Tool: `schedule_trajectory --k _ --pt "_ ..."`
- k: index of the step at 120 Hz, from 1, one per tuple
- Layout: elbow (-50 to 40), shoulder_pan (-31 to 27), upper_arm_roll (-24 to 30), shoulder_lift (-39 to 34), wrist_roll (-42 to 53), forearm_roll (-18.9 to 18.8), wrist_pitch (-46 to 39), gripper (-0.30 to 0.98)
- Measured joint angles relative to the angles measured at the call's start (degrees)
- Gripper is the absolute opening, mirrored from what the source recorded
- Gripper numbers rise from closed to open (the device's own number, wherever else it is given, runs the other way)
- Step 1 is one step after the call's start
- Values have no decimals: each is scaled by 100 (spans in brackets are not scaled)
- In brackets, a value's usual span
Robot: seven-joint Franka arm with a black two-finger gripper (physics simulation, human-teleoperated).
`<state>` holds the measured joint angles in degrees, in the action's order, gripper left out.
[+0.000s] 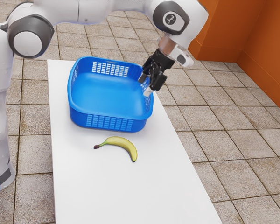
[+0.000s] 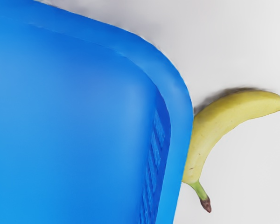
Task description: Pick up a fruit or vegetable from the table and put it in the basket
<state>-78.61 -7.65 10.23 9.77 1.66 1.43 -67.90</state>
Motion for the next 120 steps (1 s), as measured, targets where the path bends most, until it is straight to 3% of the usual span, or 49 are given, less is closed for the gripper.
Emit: schedule_trajectory --k 14,36,42,67,96,120 --pt "-51 -66 28 0 62 -47 -1239 69" --pt "-43 -342 21 269 145 348 -1788 69" --pt "-21 -331 27 286 158 325 -1741 69" --pt "142 101 33 248 15 -359 -776 69" --pt "129 848 -16 247 33 -641 -175 69" --pt "-16 1304 -99 248 128 -652 -6 69"
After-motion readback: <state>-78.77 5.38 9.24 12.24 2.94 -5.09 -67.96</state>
